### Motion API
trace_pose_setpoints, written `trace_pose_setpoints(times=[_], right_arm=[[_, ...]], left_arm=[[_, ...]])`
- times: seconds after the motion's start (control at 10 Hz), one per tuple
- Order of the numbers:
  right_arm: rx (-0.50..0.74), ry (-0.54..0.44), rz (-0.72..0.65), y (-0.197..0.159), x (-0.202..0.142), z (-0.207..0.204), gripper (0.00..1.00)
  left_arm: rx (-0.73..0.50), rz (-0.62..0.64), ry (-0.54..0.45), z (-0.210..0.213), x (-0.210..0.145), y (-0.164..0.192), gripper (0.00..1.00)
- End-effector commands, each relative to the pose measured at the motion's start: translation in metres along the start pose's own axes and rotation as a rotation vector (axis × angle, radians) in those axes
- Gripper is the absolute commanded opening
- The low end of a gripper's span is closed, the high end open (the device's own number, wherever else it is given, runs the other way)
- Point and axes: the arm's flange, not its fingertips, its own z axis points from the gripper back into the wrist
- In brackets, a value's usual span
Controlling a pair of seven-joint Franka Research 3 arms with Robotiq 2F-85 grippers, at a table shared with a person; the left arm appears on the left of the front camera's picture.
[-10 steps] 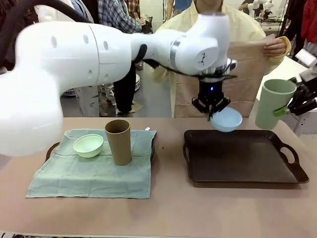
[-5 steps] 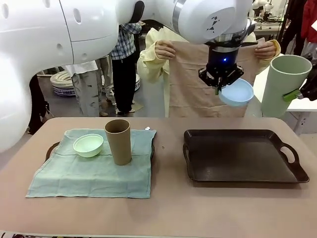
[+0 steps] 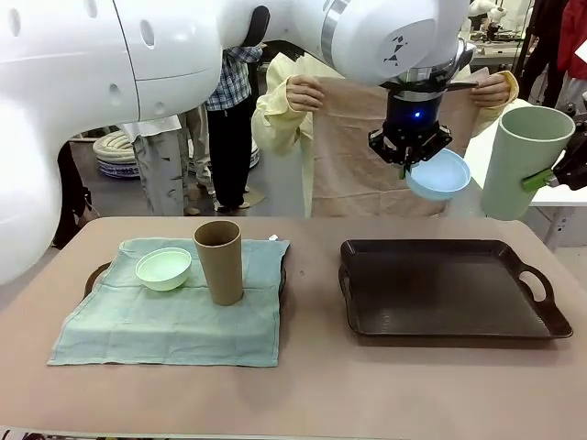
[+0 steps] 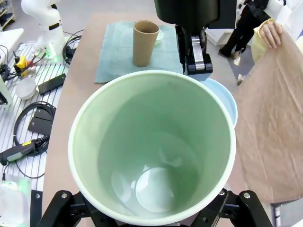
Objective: Set up a tray with a mat and arrange the tableware.
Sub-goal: Pick up the Picnic Bowl and Reusable plastic cup from the Handle tray in front of the human's position and hold them in the air, then place the Picnic Bowl and Reusable plastic cup back onto the Handle tray in front of the human's position.
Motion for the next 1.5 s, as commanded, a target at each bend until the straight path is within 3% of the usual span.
trace_pose_setpoints(times=[0.0,1.4], right_arm=[[-0.002,0.012,0.014,-0.0039,0.0013,0.0018,0.00],[-0.002,0.012,0.014,-0.0039,0.0013,0.0018,0.00]], left_arm=[[-0.017,-0.019,0.003,0.0022,0.0028,-0.0001,0.00],[-0.017,-0.019,0.003,0.0022,0.0028,-0.0001,0.00]])
